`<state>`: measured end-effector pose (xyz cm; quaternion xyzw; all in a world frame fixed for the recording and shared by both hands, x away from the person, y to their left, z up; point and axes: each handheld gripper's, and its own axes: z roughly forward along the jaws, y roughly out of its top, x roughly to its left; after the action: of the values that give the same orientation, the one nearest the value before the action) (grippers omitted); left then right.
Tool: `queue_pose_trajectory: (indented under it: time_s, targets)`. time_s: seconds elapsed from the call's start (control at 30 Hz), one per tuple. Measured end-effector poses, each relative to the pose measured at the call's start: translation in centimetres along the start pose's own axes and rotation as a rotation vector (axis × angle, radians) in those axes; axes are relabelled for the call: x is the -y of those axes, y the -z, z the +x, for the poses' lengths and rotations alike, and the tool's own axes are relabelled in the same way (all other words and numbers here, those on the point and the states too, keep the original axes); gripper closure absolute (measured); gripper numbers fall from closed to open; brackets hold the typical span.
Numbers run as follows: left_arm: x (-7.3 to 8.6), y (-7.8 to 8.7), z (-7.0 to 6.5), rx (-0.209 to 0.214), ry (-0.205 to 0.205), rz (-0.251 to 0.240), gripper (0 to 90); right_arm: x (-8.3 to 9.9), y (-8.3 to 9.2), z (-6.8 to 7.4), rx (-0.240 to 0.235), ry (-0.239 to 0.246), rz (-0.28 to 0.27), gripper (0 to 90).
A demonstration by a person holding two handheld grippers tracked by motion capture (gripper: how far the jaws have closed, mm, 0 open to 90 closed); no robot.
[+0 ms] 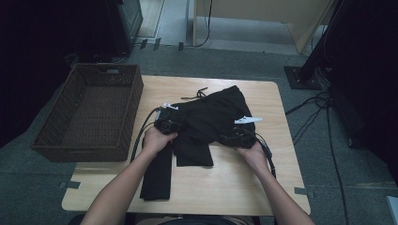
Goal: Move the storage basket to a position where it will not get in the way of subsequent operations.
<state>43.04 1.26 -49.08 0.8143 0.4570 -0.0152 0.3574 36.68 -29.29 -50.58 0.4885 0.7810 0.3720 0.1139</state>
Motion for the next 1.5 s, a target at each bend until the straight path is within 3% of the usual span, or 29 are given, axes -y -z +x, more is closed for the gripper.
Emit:
queue_pose_trajectory:
  time_s: [0.13,0.17,0.23,0.3,0.37,0.5,0.6,0.63,0.67,0.73,0.83,0.93,1.03,1.13,1.23,1.27,1.33,1.4,1.47,1.5]
  targets:
    - [-0.5,-0.6,0.4,-0.034,0.007,-0.035,86.0,-0.1,-1.3,0.9,0.075,0.050,-0.006,35.0]
    - [-0.6,-0.7,0.5,-0.037,0.010,-0.039,85.7,-0.2,-1.7,1.1,0.121,0.081,-0.015,41.0]
    - [-1.2,-1.0,1.0,-0.074,-0.001,-0.057,84.7,-0.4,-2.2,1.2,0.164,0.117,-0.043,47.5]
    - [-1.8,-1.1,1.6,-0.112,-0.008,-0.065,83.0,-0.7,-2.7,0.6,0.194,0.078,-0.080,62.5]
    - [-2.4,-1.2,2.4,-0.113,0.021,-0.071,82.2,-1.4,-3.2,0.0,0.216,0.082,-0.090,71.8]
    - [-3.2,-1.3,2.8,-0.127,0.048,-0.062,84.5,-3.4,-4.3,-0.9,0.231,0.076,-0.041,80.1]
    - [-3.6,-0.5,2.6,-0.067,0.079,-0.092,88.8,-4.9,-4.5,-1.6,0.207,0.028,-0.008,81.2]
    - [-3.7,-0.3,2.4,-0.064,0.065,-0.089,88.8,-5.2,-4.2,-1.8,0.204,0.019,-0.015,81.2]
    - [-3.6,-0.1,2.1,-0.078,0.022,-0.081,88.8,-5.4,-3.9,-2.0,0.203,0.016,-0.023,79.9]
    - [-3.5,0.2,2.0,-0.100,-0.020,-0.059,88.0,-5.5,-3.0,-2.5,0.198,-0.011,-0.040,69.0]
    - [-3.4,0.7,2.5,-0.077,-0.004,-0.056,77.1,-5.3,-1.9,-2.2,0.157,-0.020,-0.080,66.6]
    - [-3.2,1.8,2.8,-0.037,0.019,-0.080,65.1,-5.2,-0.5,-0.7,0.106,0.002,-0.127,66.8]
    - [-2.9,3.3,2.9,-0.031,0.016,-0.108,55.5,-5.0,0.7,1.4,0.040,0.008,-0.161,67.0]
    - [-2.5,4.0,3.1,-0.015,0.033,-0.119,49.9,-4.7,0.7,3.1,-0.025,0.018,-0.150,77.3]
    - [-2.0,4.2,3.4,-0.041,0.027,-0.097,48.9,-4.1,-0.9,4.7,-0.081,0.045,-0.080,82.4]
    - [-1.8,4.3,3.6,-0.040,0.035,-0.115,48.9,-4.0,-1.2,5.1,-0.079,0.048,-0.072,81.7]
    - [-1.6,4.7,3.6,-0.026,0.054,-0.143,49.5,-3.8,-1.9,5.9,-0.092,0.052,-0.079,71.8]
    - [-1.6,4.9,3.6,-0.032,0.043,-0.141,49.9,-3.8,-2.1,6.7,-0.100,0.047,-0.102,69.7]
    - [-1.6,4.8,3.5,-0.060,0.029,-0.114,49.9,-3.9,-1.8,7.7,-0.108,0.054,-0.153,63.2]
    - [-1.5,4.8,3.6,-0.062,0.031,-0.103,49.9,-4.1,-1.3,8.5,-0.068,0.081,-0.203,55.9]
